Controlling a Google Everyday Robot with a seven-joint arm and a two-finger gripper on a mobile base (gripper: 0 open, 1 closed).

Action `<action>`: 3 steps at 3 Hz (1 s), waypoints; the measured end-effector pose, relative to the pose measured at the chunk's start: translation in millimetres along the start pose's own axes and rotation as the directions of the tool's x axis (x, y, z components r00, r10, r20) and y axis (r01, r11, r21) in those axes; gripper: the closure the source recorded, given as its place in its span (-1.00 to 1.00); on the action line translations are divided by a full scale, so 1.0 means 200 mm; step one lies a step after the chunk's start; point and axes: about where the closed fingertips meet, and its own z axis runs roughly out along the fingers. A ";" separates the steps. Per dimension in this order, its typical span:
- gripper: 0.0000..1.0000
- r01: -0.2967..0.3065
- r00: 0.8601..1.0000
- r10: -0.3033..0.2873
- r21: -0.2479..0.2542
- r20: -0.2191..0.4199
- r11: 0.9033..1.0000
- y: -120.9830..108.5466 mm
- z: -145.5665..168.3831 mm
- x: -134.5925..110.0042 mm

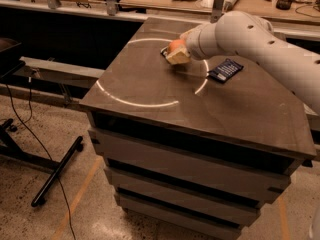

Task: Move orange near rxbar chocolate

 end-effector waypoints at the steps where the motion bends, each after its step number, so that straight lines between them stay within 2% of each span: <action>1: 0.21 0.010 1.000 -0.010 0.017 0.002 1.000 -0.04 0.02 0.00; 2: -0.42 -0.004 1.000 0.004 0.023 0.011 1.000 -0.09 0.06 0.02; 3: -0.86 -0.015 1.000 0.014 0.018 0.016 1.000 -0.09 0.09 0.04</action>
Offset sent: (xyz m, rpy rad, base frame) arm 0.0275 -0.0168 0.0028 0.0194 -0.0301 -0.0282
